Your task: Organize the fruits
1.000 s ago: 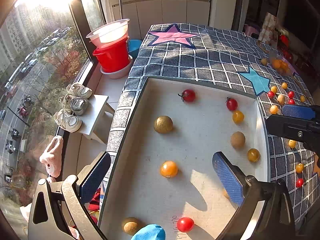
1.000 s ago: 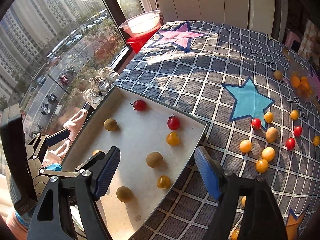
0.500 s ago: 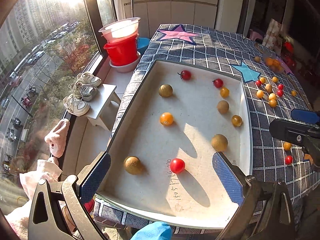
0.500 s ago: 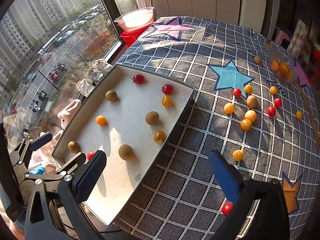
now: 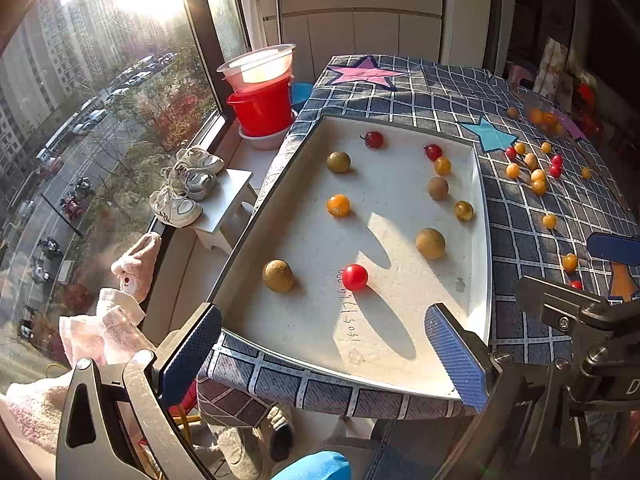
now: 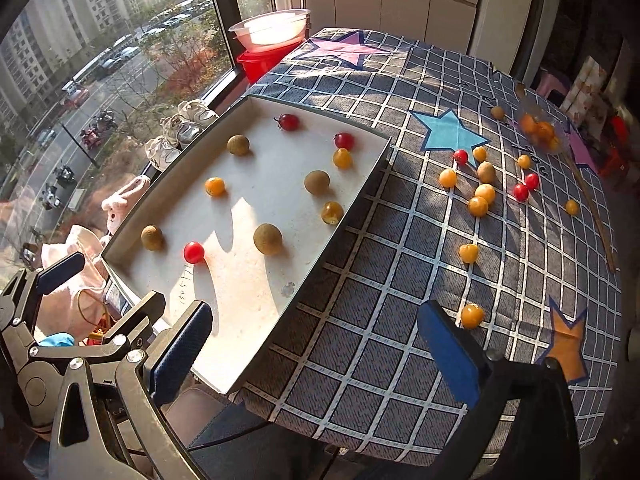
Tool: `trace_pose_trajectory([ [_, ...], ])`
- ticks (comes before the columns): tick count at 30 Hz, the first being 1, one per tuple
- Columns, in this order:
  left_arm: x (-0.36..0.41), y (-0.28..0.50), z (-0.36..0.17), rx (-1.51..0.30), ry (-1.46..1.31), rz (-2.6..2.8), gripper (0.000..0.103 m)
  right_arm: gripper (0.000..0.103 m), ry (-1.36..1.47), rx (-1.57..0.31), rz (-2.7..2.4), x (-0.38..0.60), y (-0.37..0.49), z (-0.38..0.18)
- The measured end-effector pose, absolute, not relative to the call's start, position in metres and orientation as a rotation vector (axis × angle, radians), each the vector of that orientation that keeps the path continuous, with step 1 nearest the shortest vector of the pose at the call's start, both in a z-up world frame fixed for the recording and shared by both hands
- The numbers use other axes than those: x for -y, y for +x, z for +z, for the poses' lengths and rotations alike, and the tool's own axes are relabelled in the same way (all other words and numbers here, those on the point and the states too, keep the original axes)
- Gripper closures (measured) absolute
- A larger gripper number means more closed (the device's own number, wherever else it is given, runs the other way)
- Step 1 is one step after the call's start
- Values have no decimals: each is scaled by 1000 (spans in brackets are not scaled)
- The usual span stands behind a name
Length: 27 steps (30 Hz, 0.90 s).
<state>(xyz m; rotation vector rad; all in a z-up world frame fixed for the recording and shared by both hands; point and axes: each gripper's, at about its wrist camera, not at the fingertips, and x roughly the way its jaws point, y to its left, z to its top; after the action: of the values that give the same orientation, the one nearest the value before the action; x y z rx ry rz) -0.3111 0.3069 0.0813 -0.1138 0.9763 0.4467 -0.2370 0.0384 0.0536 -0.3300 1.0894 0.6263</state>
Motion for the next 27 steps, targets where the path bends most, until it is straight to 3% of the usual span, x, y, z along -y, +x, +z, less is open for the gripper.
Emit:
trace_pose_trajectory([
  [27,-285,-311,85,-983,-92,396,1,1,-337,-1069,552,-29,-249,64],
])
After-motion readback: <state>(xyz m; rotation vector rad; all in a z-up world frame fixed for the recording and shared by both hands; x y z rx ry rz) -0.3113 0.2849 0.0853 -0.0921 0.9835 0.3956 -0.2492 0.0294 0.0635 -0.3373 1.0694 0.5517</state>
